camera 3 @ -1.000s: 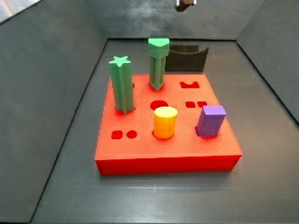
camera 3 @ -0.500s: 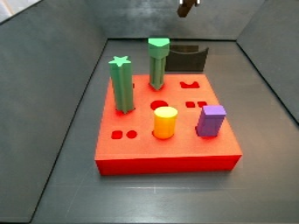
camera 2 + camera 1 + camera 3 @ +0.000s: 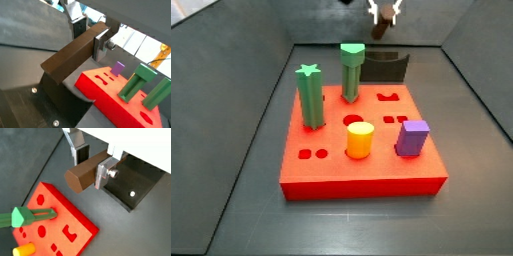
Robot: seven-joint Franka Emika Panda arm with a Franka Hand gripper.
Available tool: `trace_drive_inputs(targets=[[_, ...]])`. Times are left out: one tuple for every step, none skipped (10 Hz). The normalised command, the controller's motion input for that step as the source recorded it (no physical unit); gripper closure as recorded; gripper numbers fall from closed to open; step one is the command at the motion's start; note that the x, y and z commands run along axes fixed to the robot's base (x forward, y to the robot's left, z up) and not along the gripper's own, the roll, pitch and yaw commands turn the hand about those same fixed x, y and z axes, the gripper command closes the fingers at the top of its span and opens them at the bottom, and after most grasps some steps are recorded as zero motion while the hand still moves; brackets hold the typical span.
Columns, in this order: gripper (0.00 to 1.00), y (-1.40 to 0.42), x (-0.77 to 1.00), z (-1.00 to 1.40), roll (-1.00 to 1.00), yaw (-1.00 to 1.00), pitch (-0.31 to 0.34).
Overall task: Pick up the hexagon object. Move up. Place the hexagon object on the fixture. Regrasp the hexagon object. Move to above the board. Insert the hexagon object.
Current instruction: Place the hexagon object on the fixture, then regrasp the hexagon object.
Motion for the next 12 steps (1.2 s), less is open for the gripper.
trace_drive_inputs(targets=[[1.0,0.14,0.17,-1.0,-0.43,-0.2,0.1],[1.0,0.13,0.18,-1.0,-0.23,-0.19,0.045],[1.0,0.13,0.19,-1.0,-0.19,-0.19,0.02],[1.0,0.12,0.17,-0.89,-0.16,-0.16,-0.005],[1.0,0.11,0.16,-0.77,-0.16,-0.15,-0.016],[1.0,0.07,0.12,-0.48,-0.14,-0.11,-0.033],[1.0,0.06,0.11,-0.37,-0.14,-0.1,-0.042],[1.0,0.06,0.07,-0.24,-0.13,-0.07,-0.048],[1.0,0.06,0.07,-0.21,-0.13,-0.06,-0.052],[1.0,0.04,0.07,-0.18,-0.13,-0.04,-0.046],[0.0,0.0,0.0,0.0,0.0,0.0,0.0],[0.0,0.0,0.0,1.0,-0.01,0.01,0.057]])
